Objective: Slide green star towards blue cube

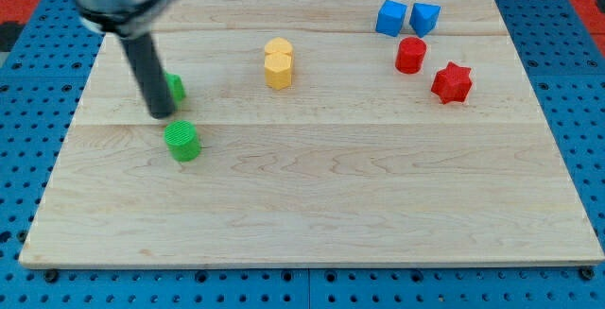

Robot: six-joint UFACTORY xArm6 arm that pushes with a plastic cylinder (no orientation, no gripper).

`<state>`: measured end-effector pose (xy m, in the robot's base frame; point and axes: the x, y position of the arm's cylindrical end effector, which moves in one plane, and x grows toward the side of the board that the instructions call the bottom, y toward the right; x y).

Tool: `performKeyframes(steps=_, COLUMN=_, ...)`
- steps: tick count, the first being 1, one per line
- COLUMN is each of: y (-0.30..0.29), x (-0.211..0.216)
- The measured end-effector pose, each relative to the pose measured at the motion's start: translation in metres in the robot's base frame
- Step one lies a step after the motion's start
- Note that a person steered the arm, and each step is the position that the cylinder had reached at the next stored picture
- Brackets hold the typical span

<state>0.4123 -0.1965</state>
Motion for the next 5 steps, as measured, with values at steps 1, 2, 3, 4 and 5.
performKeyframes(steps=1, y=-0.001, x=-0.053)
performKeyframes(steps=2, y=-0.012, x=-0.092)
performKeyframes(steps=3, y=-0.060, x=-0.098)
performKeyframes(steps=4, y=0.003, x=-0.118)
performKeyframes(steps=5, y=0.088, x=-0.133)
